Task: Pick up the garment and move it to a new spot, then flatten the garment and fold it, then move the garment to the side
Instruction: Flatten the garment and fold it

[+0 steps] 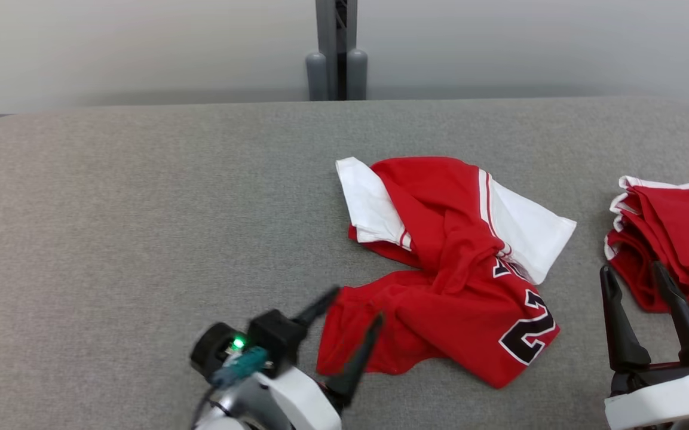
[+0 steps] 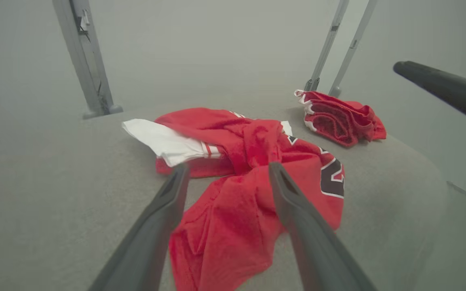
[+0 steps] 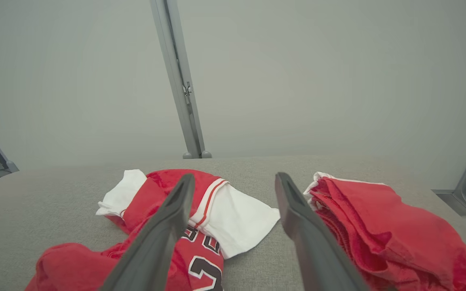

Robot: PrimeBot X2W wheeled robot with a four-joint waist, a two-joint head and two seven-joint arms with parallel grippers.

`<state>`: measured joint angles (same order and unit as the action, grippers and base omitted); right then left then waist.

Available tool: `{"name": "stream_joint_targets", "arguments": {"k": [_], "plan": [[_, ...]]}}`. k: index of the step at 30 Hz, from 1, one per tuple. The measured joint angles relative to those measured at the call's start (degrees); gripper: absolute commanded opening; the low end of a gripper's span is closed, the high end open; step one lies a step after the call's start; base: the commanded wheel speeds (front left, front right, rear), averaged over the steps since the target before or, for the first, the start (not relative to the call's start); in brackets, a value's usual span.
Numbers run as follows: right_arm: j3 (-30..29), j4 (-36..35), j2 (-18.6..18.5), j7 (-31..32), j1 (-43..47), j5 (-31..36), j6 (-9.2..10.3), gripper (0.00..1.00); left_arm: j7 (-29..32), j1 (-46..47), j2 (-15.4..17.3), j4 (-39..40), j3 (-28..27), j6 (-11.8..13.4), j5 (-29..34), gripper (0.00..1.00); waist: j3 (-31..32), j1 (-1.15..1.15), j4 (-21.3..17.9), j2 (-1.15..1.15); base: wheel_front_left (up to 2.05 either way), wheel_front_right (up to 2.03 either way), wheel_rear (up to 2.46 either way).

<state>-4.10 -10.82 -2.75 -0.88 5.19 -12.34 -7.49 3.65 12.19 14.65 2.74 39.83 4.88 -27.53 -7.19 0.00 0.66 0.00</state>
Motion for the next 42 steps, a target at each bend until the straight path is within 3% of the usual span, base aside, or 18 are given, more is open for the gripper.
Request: {"name": "stream_joint_targets", "arguments": {"k": [6,12,19,20,21,22,30,35,42], "plan": [[0.4,0.5,0.0,-1.0,-1.2,-0.3,0.0,1.0,7.2,0.0,-0.9,-4.8,5.3,-3.5,-2.1,1.0,-2.5,0.0,-2.0,0.0,0.0,0.0,0.0],[0.7,0.9,0.0,-2.1,-2.6,-0.7,0.0,1.0,8.0,1.3,-1.7,-11.3,5.5,-3.9,-2.8,1.0,-4.9,0.0,-3.9,0.0,0.0,0.0,0.0],[0.9,2.1,0.0,-3.2,-4.3,-0.9,0.0,1.0,4.6,5.7,-3.7,-19.8,4.6,-5.9,-3.2,1.0,-8.3,0.0,-6.3,0.0,0.0,0.0,0.0],[0.9,2.2,0.0,-3.2,-4.6,-0.9,0.0,1.0,4.2,6.0,-4.0,-20.6,4.5,-6.0,-3.3,0.85,-8.7,0.0,-6.6,0.0,0.0,0.0,0.0],[1.0,2.2,0.0,-3.4,-4.8,-1.0,0.0,1.0,4.0,6.4,-4.3,-21.2,4.5,-6.2,-3.3,0.49,-9.0,0.0,-6.8,0.0,0.0,0.0,0.0],[0.9,2.3,0.0,-3.7,-4.9,-1.0,0.0,1.0,3.7,6.9,-4.6,-21.9,4.5,-6.4,-3.3,0.0,-9.3,0.0,-7.0,0.0,0.0,0.0,0.0],[-0.9,3.0,0.0,-4.4,-5.4,-1.3,0.0,1.0,1.6,7.5,-3.0,-21.2,4.4,-6.7,-2.7,0.0,-10.0,0.0,-5.9,0.0,0.0,0.0,0.0],[-2.3,3.1,0.0,-4.8,-6.1,-1.3,0.0,1.0,2.5,7.0,3.9,-15.6,2.6,-4.8,-0.7,0.0,-10.0,0.0,-3.4,0.0,0.0,0.0,0.0],[-2.5,3.9,0.0,-4.5,-8.0,-0.7,0.0,1.0,4.3,8.7,14.2,-5.5,-4.0,-0.8,1.0,0.0,-9.3,0.0,0.2,0.0,0.0,0.0,0.0]]}}
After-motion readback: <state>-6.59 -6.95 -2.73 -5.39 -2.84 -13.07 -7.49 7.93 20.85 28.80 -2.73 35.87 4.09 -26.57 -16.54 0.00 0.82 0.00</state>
